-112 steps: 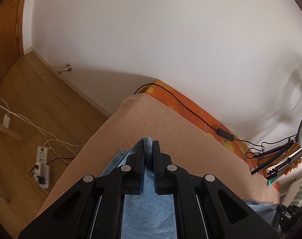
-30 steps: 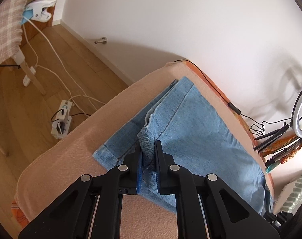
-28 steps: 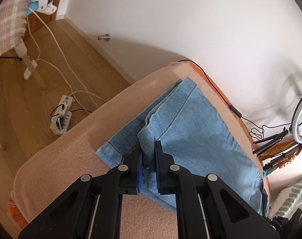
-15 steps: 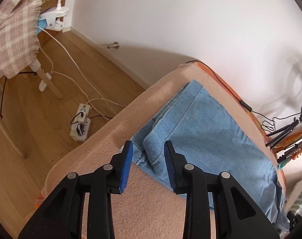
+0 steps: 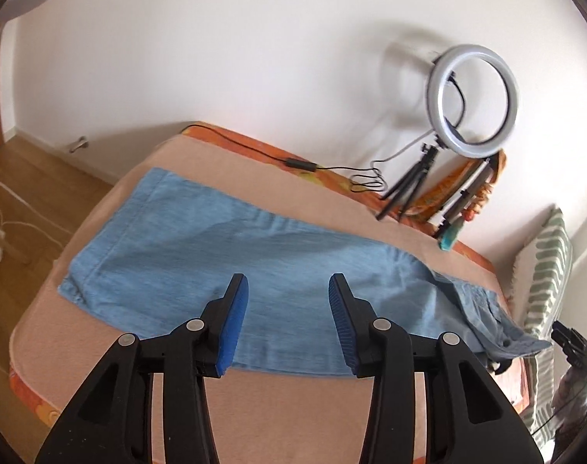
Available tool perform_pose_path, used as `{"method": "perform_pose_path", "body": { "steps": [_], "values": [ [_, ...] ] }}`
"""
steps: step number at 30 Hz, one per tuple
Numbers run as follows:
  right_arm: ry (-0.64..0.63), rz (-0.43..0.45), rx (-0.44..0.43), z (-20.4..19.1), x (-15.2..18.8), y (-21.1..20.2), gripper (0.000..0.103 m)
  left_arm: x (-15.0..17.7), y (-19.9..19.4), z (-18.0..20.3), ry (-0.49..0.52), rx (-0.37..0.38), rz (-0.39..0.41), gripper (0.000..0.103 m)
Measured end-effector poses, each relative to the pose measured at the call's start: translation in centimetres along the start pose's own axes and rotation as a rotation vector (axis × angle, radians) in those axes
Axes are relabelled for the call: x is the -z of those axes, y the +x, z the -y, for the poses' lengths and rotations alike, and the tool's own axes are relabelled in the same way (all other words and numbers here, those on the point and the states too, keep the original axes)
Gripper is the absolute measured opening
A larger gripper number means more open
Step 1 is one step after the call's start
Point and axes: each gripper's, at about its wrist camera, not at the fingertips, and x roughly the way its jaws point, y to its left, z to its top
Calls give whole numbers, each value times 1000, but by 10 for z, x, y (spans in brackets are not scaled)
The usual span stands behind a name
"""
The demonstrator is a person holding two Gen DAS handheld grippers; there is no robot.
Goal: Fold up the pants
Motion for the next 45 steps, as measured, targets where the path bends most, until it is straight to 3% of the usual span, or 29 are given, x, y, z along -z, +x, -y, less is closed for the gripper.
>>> {"method": "perform_pose_path", "body": {
  "steps": [3, 8, 12, 15, 24, 31, 32, 35, 39, 45],
  "values": [
    [18, 5, 32, 27, 12, -19, 54, 4, 5, 40, 51, 67, -14, 51],
    [7, -5, 94, 68, 34, -38, 56, 18, 22, 103, 141, 159, -73, 51],
    [-39, -21, 77, 88, 50, -43, 62, 38, 45, 150, 204, 199, -144, 51],
    [-103, -39, 57, 93, 59, -37, 73, 56, 61, 182, 265, 214, -198, 51],
    [-362, -82, 45, 81, 62, 1, 73, 103, 108, 257, 367, 256, -317, 51],
    [-462, -120, 27, 90, 68, 32, 73, 132, 152, 289, 477, 208, -394, 51],
    [-466, -121, 19, 92, 68, 34, 68, 134, 158, 290, 481, 204, -404, 51],
    [-472, -128, 1, 96, 70, 42, 32, 137, 174, 292, 502, 174, -419, 51],
    [-458, -107, 13, 106, 65, 50, 15, 140, 188, 290, 506, 154, -438, 51],
    [-335, -118, 95, 150, 44, 77, 10, 146, 201, 283, 492, 146, -463, 51]
  ]
}}
